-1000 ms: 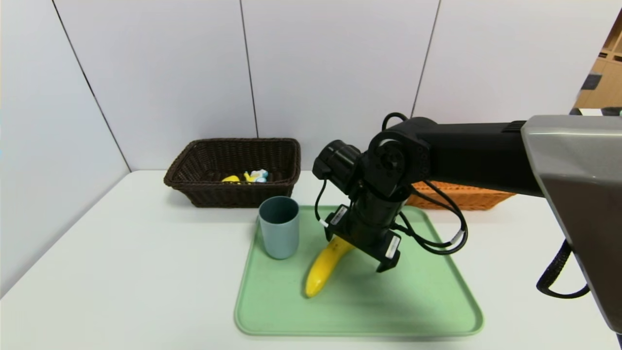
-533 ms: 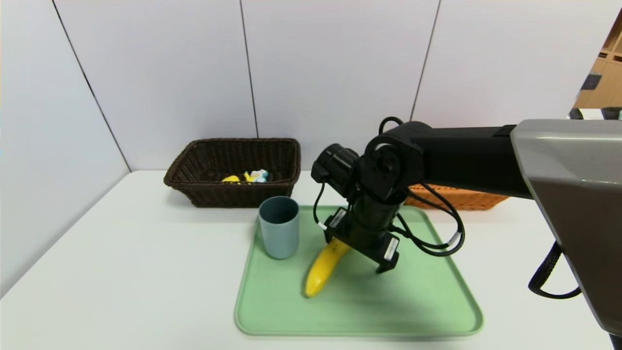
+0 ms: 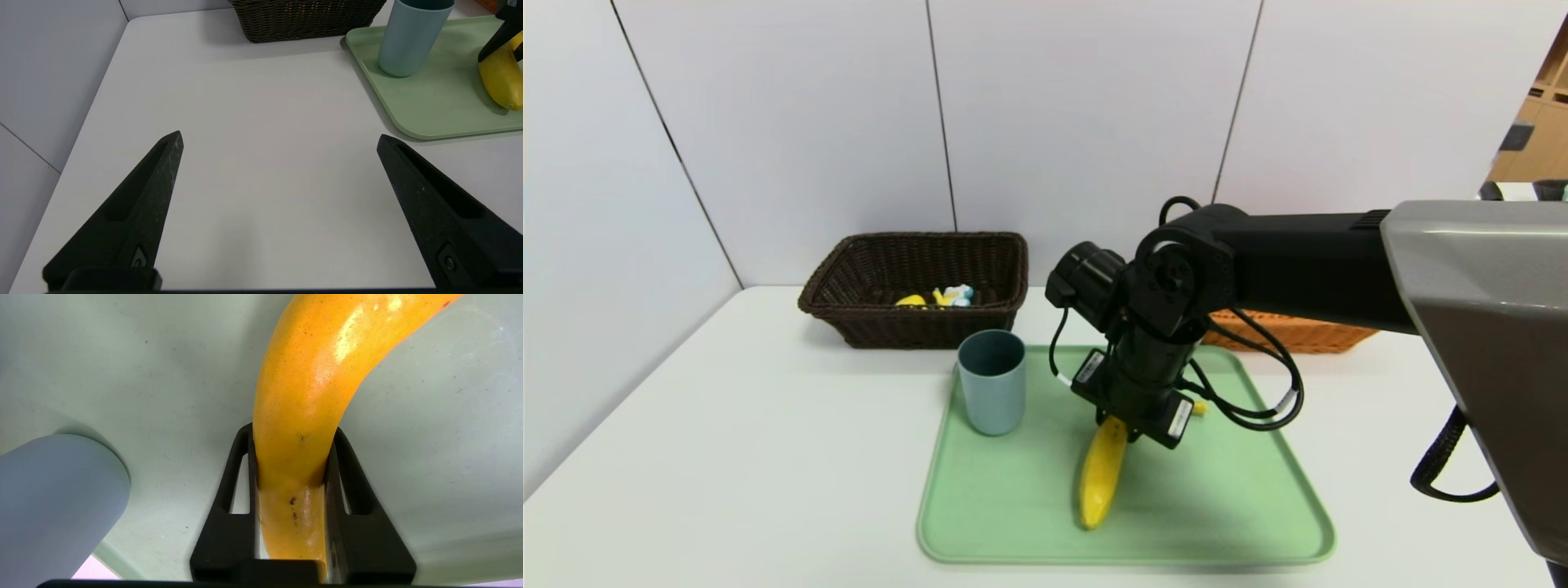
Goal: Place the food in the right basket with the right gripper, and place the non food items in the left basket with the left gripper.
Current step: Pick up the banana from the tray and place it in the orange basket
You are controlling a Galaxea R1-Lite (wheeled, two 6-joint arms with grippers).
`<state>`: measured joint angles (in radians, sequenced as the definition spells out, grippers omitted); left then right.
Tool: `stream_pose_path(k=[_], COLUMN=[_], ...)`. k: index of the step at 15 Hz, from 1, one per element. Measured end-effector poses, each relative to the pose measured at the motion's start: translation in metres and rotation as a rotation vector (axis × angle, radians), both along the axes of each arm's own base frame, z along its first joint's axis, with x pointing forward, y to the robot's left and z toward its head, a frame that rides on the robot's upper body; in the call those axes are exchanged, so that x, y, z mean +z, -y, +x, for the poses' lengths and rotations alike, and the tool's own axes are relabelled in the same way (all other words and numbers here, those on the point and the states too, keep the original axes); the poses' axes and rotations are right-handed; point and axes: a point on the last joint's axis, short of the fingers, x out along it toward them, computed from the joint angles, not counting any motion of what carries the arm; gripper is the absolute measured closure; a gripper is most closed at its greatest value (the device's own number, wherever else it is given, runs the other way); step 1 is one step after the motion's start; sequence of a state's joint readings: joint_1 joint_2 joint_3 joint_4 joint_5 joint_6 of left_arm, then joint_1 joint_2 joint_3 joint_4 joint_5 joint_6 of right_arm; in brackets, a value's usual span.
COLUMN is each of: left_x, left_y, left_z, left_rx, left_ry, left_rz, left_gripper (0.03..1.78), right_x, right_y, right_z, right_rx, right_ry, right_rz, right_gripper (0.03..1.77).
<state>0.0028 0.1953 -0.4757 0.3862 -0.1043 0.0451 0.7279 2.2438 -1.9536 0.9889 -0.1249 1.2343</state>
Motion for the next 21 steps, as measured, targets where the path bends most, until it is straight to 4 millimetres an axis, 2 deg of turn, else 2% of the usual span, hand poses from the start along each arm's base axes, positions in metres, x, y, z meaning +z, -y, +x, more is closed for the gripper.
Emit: stream_pose_path(k=[4, 7, 10, 17, 21], left_x=[-0.001, -0.001, -0.001, -0.001, -0.001], left_y=[0.000, 0.000, 0.000, 0.000, 0.000], left_z=[0.000, 0.000, 0.000, 0.001, 0.001], left_rx=[0.000, 0.000, 0.001, -0.001, -0.001], left_ry=[-0.002, -0.003, -0.003, -0.004, -0.009], left_rz=[-0.001, -0.001, 0.001, 0.001, 0.000], left_gripper=[0.12, 0.12, 0.12, 0.12, 0.12], right_x=[0.000, 0.007, 0.026, 0.082, 0.107], right_y=[0.000, -0.001, 0.001, 0.003, 0.013], right_z=[-0.001, -0.016, -0.034, -0.079, -0.092], right_rx=[0.005, 0.102, 0.189, 0.298, 0.328], right_ry=[-0.003, -0.025, -0.008, 0.204, 0.296], right_rz=[-0.005, -0.067, -0.092, -0.108, -0.084], right_gripper=[1.38, 1.38, 1.38, 1.38, 1.38])
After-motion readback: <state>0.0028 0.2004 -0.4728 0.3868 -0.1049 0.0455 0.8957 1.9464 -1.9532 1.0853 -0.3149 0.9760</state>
